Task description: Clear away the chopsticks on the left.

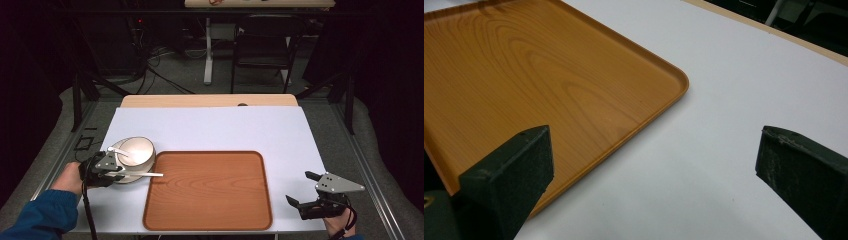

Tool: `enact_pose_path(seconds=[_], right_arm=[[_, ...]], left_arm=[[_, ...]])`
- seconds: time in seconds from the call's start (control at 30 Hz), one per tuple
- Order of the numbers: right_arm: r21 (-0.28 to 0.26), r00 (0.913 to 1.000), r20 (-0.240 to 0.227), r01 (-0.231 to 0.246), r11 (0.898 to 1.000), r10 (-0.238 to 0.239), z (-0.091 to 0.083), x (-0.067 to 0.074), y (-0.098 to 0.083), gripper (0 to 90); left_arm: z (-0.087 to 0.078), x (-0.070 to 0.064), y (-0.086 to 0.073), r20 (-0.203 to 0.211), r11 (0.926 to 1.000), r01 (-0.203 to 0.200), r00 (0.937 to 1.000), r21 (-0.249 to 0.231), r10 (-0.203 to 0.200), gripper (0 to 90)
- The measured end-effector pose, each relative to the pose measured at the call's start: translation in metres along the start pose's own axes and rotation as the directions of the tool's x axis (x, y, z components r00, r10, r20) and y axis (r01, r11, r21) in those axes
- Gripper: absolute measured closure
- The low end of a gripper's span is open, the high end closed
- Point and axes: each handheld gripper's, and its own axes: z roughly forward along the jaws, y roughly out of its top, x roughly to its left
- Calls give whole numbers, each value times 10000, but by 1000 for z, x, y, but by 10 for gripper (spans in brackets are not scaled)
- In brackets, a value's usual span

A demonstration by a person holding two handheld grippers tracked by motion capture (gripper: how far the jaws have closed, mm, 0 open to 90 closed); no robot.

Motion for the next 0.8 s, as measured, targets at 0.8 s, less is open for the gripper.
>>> enact_pose_path(seconds=[0.8], right_arm=[[45, 9998, 91, 153, 9999, -153, 0, 1, 1, 36]], left_arm=[[9, -1, 2, -5, 9979, -511, 9987, 391, 512, 731]])
